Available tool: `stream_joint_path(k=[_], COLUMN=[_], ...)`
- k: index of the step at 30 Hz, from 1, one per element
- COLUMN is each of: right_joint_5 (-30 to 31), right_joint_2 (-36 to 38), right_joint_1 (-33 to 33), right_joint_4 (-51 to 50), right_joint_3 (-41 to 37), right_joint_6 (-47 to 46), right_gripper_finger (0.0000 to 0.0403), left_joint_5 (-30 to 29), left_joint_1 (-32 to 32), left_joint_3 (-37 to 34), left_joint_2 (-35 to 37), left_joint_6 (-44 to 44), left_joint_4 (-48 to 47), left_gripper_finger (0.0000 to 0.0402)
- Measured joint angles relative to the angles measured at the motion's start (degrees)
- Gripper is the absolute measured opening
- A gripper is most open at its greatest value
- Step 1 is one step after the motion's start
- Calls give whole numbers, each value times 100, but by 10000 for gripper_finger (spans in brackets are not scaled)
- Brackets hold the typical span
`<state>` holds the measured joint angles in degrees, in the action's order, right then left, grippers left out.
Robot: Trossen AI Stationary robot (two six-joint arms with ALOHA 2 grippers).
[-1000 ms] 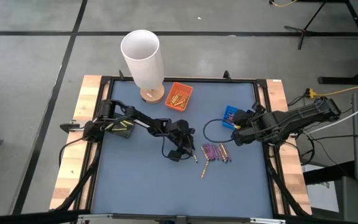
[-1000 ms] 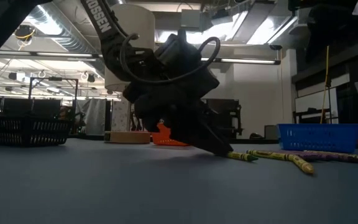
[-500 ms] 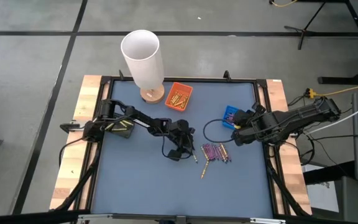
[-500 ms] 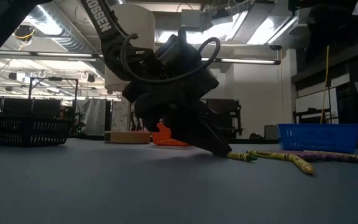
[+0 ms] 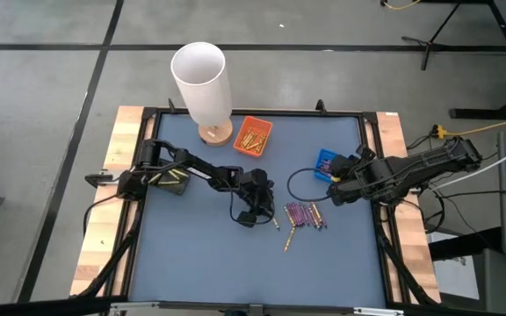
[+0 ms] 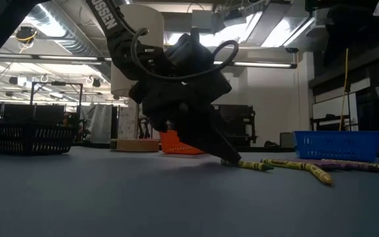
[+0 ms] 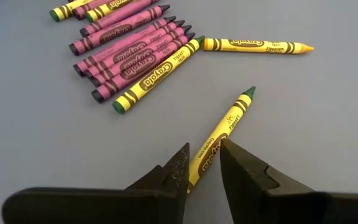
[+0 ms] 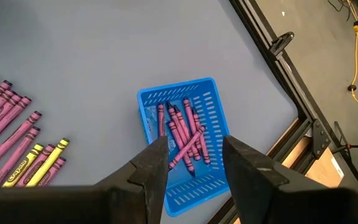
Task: Sort crayons
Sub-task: Put the green crayon into the black basket
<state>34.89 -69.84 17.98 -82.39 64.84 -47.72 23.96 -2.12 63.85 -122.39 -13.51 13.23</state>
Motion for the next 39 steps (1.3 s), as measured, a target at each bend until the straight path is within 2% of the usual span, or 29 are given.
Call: stream_joint_path(k=[18,26,34,39], right_joint_5=[-2,-2,-7,-7], right_joint_2=[0,0,0,0], right_joint_1=[2,0,0,1], right_joint_4=[2,2,4,4], right_joint_3=[0,0,0,0], right_joint_6=[0,2,2,1], right_gripper_finger=[150,150,150,150], left_joint_5=[-552,-640,-646,-847], left_joint_1=[107,84,84,162], left_joint_3=[-30,-36,-36,-36], left_joint_2=[-17,-24,-24,-24], left_joint_6=[-186,424,441,405], left_joint_4=[132,178,176,173], left_gripper_finger=[77,78,98,81])
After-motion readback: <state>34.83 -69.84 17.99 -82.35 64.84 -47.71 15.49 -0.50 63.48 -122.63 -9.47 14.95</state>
